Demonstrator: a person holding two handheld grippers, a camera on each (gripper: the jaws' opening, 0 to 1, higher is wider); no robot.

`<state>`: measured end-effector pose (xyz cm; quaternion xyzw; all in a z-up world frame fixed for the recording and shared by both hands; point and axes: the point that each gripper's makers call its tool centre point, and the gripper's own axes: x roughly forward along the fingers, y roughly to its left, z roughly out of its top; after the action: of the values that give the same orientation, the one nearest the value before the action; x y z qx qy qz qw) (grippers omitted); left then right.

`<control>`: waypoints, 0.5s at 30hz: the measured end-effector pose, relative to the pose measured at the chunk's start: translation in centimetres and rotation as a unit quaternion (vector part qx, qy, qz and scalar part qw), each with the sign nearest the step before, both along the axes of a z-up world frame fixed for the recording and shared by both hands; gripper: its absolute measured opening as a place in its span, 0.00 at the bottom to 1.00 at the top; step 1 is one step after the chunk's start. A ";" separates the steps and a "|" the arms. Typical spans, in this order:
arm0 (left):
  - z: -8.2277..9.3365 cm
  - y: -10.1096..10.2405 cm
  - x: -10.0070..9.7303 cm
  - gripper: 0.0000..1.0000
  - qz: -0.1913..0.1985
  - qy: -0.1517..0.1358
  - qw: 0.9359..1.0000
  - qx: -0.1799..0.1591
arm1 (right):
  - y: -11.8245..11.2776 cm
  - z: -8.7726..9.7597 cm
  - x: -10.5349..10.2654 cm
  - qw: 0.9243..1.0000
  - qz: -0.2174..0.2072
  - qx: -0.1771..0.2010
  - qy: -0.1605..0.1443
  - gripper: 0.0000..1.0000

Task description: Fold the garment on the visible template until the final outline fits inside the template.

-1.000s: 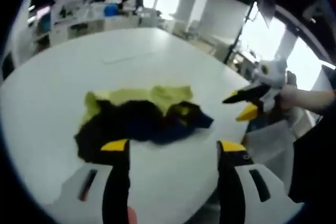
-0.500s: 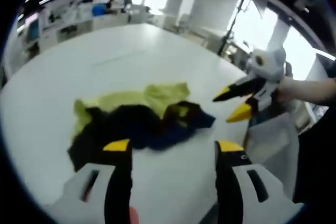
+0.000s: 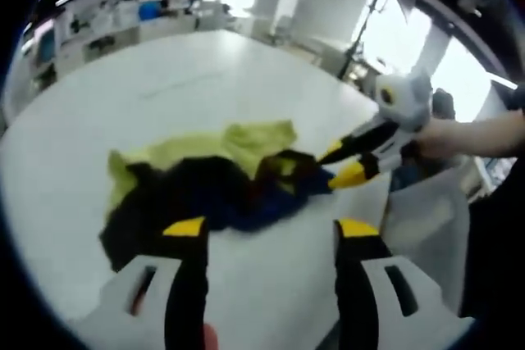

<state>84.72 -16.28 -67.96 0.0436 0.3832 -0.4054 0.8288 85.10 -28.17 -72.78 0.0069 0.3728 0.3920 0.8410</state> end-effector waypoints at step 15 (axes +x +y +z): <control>-0.7 -0.2 0.1 0.57 -0.004 0.007 1.000 0.002 | 0.1 -0.3 1.0 1.000 0.014 -0.018 -0.018 0.06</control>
<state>84.82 -16.44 -68.68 0.0440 0.3898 -0.4087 0.8241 86.13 -28.08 -73.06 -0.0200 0.3647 0.3969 0.8421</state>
